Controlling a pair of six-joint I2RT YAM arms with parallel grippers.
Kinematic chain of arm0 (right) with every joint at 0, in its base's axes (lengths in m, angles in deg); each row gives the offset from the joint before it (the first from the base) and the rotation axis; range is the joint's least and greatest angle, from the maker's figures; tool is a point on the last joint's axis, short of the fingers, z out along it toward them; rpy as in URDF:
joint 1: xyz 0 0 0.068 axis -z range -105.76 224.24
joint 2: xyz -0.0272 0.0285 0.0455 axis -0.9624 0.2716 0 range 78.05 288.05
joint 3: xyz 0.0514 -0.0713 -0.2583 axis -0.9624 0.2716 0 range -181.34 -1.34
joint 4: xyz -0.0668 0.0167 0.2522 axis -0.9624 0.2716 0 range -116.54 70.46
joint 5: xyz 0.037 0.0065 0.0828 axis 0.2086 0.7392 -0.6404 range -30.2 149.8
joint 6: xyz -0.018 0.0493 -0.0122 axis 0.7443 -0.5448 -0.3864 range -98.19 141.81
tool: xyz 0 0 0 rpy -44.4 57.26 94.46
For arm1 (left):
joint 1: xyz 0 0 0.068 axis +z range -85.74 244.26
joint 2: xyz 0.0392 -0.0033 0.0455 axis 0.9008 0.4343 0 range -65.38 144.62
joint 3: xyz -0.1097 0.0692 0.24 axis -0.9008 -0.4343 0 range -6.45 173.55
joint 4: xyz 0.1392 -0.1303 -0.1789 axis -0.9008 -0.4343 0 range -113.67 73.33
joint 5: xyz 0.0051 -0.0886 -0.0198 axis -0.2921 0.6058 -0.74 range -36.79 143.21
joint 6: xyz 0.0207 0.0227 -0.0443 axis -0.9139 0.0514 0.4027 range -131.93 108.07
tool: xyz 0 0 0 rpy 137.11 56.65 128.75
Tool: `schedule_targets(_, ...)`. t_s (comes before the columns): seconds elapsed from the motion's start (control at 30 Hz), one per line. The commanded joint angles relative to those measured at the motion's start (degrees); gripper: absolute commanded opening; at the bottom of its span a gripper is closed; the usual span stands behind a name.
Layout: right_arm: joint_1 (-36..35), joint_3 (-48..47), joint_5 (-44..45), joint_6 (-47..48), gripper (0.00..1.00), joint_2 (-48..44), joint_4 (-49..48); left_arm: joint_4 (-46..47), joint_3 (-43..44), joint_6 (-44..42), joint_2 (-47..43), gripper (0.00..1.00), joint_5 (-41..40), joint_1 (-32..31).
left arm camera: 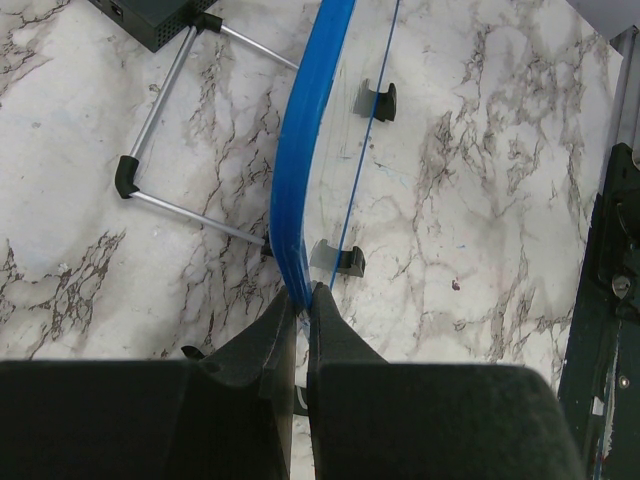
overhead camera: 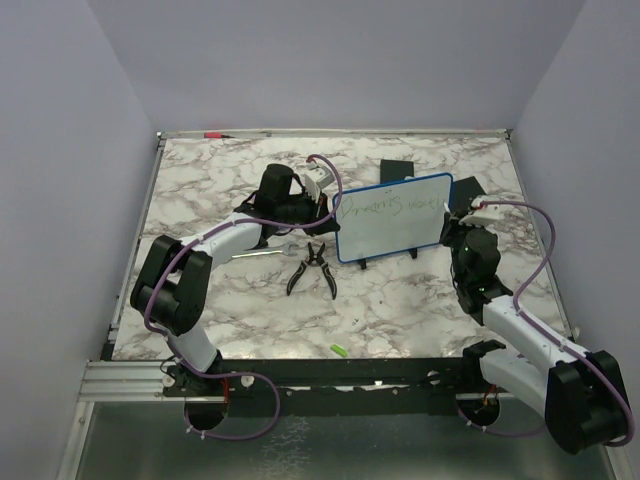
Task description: Write a sentence on the whiteboard
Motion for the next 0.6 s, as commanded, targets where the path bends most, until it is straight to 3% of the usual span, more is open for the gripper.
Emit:
schedule_targets(0.0, 0.37, 0.39, -1.47, -2.26, 0.01, -0.34, 3.77, -1.79, 0.2, -1.76, -0.91, 0.0, -1.52, -0.61)
schedule_targets(0.57, 0.31, 1.16, -1.38, -3.72, 0.01, -1.62, 5.84, -1.8, 0.2, -1.41, -1.07, 0.0, -2.03, -0.79)
